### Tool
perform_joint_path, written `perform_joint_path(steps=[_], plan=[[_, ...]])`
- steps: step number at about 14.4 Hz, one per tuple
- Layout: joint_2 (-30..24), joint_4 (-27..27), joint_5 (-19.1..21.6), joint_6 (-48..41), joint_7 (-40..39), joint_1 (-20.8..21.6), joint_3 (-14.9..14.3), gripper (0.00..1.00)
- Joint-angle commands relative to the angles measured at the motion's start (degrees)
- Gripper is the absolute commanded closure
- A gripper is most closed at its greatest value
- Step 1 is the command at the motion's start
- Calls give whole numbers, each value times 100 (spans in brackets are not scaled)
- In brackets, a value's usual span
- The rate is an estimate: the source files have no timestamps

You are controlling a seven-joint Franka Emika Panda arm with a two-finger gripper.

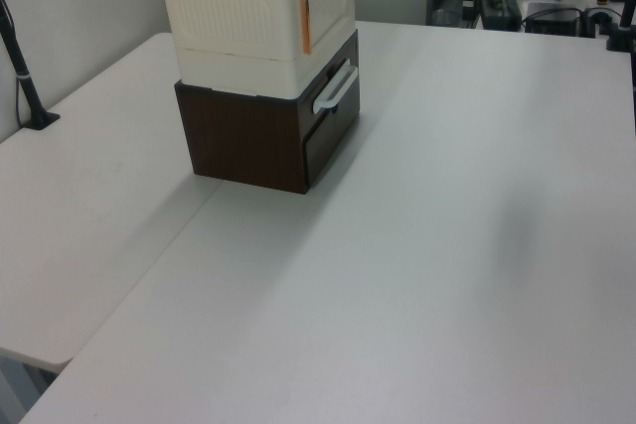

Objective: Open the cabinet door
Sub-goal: 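Move the gripper toward the orange handle on the cream cabinet door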

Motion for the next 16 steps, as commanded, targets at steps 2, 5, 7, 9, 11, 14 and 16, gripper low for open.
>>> perform_joint_path(steps=[2,5,7,9,11,14,16], plan=[[-131,-194,-33,83,-28,18,-1,0],[-122,-185,-33,74,-47,18,-1,0],[-114,-185,-33,83,-47,10,-1,0],[-87,-185,-24,92,-47,27,-1,0],[-61,-185,-24,136,-47,54,-1,0],[140,-45,-50,451,-3,62,33,0],[456,314,-33,549,41,89,51,0]])
